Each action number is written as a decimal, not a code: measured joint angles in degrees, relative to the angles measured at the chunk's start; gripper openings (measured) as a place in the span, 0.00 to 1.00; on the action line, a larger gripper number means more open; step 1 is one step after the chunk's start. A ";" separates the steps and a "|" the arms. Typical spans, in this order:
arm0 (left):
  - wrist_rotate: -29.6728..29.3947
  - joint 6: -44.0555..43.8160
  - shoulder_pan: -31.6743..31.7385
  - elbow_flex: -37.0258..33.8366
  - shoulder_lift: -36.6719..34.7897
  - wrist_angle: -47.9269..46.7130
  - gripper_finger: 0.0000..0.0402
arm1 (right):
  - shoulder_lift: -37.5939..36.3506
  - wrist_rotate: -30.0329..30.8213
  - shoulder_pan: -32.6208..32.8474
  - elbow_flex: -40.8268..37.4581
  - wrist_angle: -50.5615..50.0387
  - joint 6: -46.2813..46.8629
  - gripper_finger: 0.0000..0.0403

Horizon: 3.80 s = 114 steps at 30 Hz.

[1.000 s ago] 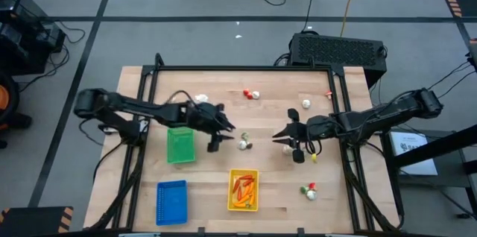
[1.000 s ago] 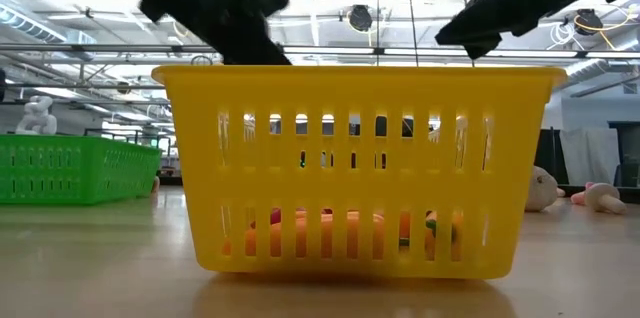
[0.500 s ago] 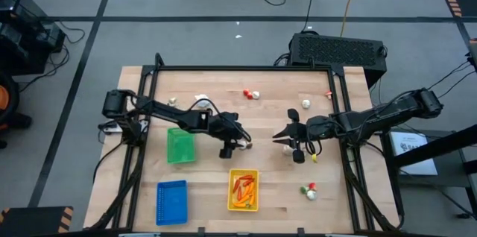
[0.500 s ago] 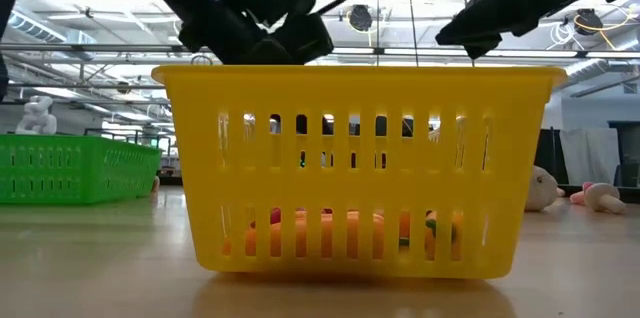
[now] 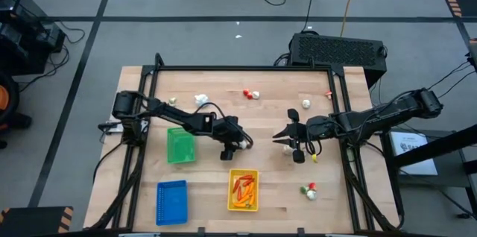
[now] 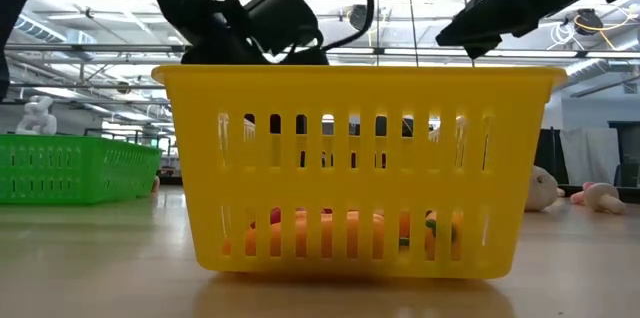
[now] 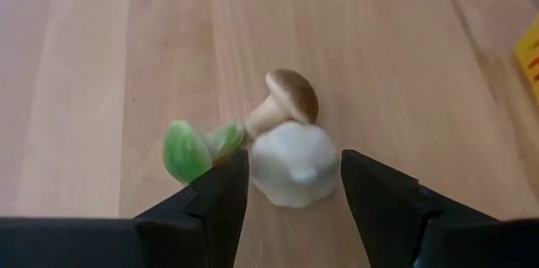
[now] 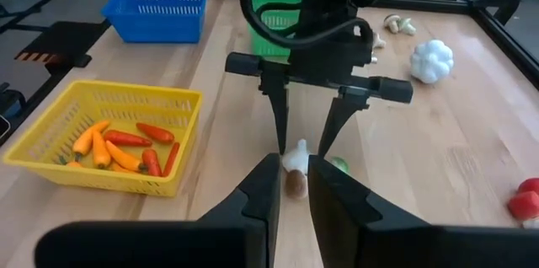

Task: Sort produce into baskets
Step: Put the garlic into the green basket

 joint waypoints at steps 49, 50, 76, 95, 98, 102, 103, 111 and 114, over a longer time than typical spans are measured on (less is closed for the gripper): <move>-0.62 1.49 0.39 0.04 -1.93 2.83 0.36 | 0.03 -0.04 -0.02 0.00 -0.30 -0.26 0.13; -0.63 1.52 0.39 0.04 -1.93 3.17 0.36 | 0.03 -0.07 -0.02 0.00 -0.30 -0.26 0.13; -1.05 0.04 0.08 -0.05 0.06 6.11 0.39 | 0.03 -0.15 -0.04 0.00 -0.21 0.00 0.13; -1.29 0.04 0.50 0.02 0.58 6.00 0.30 | 0.03 -0.09 -0.04 0.00 -0.29 -0.24 0.13; -1.29 0.04 0.50 0.02 0.58 6.00 0.23 | 0.03 -0.09 -0.03 0.00 -0.28 -0.24 0.13; -1.29 0.04 0.50 0.02 0.58 5.85 0.15 | 0.03 -0.09 -0.04 0.00 -0.30 -0.06 0.13; -1.31 0.04 0.50 0.02 0.58 5.87 0.13 | 0.03 -0.09 -0.04 0.00 -0.30 -0.06 0.13; -1.38 -0.01 1.09 0.02 0.21 5.79 0.03 | 1.96 2.84 -0.04 0.02 -0.72 0.54 0.13; -1.41 -0.01 1.16 0.09 -0.21 5.18 0.02 | 3.17 3.98 -0.13 0.02 -0.80 0.81 0.13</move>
